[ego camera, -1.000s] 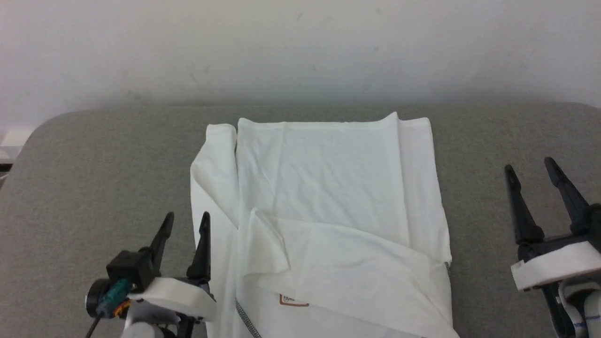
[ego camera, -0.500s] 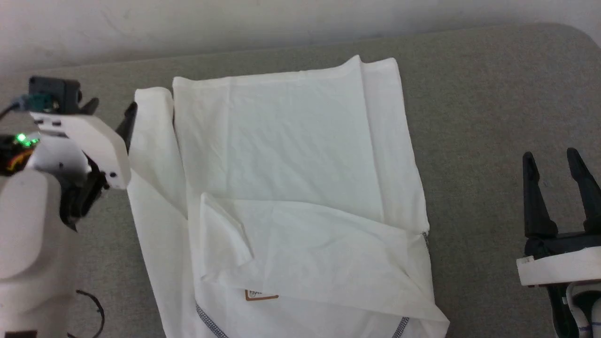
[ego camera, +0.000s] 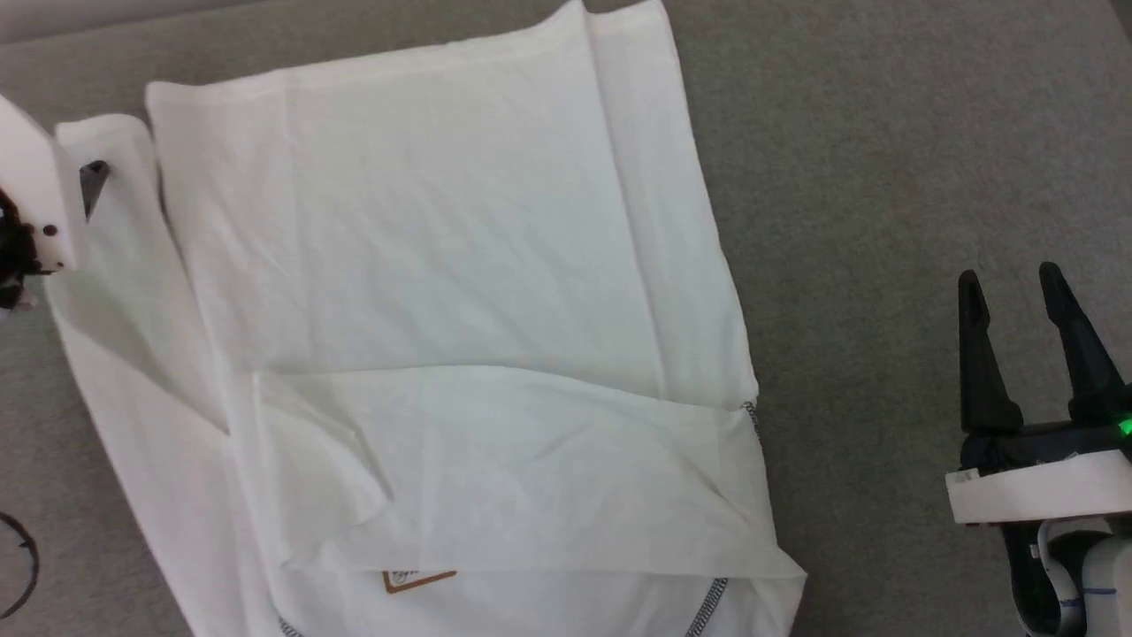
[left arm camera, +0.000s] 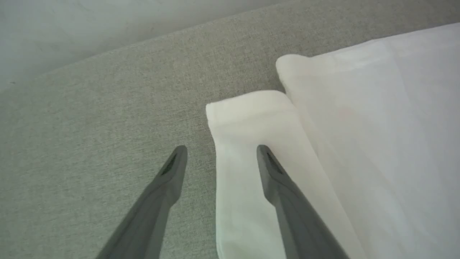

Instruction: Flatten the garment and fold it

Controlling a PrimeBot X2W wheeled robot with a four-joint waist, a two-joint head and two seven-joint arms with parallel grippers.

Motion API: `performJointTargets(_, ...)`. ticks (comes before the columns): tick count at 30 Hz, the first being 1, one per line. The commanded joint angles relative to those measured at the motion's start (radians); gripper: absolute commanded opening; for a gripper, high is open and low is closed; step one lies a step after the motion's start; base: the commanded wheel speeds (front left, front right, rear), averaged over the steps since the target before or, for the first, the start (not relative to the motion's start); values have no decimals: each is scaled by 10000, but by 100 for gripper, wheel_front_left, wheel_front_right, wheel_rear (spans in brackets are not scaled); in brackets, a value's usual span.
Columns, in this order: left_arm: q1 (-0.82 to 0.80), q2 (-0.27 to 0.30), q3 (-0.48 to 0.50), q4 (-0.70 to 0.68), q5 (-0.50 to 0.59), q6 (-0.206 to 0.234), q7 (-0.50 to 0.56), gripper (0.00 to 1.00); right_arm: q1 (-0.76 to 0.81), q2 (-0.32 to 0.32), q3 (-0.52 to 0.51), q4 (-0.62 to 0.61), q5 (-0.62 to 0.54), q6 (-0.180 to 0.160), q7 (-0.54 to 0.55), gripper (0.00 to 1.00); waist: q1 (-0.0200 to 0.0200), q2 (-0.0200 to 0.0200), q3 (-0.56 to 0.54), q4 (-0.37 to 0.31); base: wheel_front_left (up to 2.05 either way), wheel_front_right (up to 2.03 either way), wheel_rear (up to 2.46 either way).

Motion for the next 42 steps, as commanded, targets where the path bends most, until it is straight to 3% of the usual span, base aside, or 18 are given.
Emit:
performJointTargets(1,-180,-6,-38,99,-23,-43,41,100,-100,54,16,80,64,-11,-76,100,-3,-1,449,-434,0,0,0)
performJointTargets(7,-277,156,-222,523,15,17,261,100,-150,102,8,404,-13,-11,-170,100,-3,-1,599,-416,0,0,0)
performJointTargets(11,-67,88,-278,968,-305,3,965,100,-239,129,27,509,-43,-11,-207,100,-3,-1,625,-362,0,0,0)
performJointTargets(12,-15,47,-267,1046,-430,1,1187,62,-252,128,13,532,-50,-11,-212,100,-3,-1,618,-338,0,0,0)
performJointTargets(13,30,29,-287,1077,-529,-5,1384,0,-262,125,-10,548,-58,-11,-213,100,-3,-1,613,-302,0,0,0)
performJointTargets(16,96,45,-206,965,-719,11,1275,0,-286,100,-77,585,-97,-11,-192,100,-3,-1,531,-169,0,0,0)
performJointTargets(31,1213,211,798,980,-762,725,-2788,0,173,-71,-329,659,-189,-11,107,100,-3,-1,-1678,1046,0,0,0)
performJointTargets(37,1795,15,1061,52,-864,902,-4052,0,539,-111,-265,548,-195,-11,350,100,-3,-1,-2531,1648,0,0,0)
performJointTargets(42,2470,-313,1209,-1571,-967,1227,-4675,0,825,-51,-351,390,-229,-11,539,100,-3,-1,-3060,1984,0,0,0)
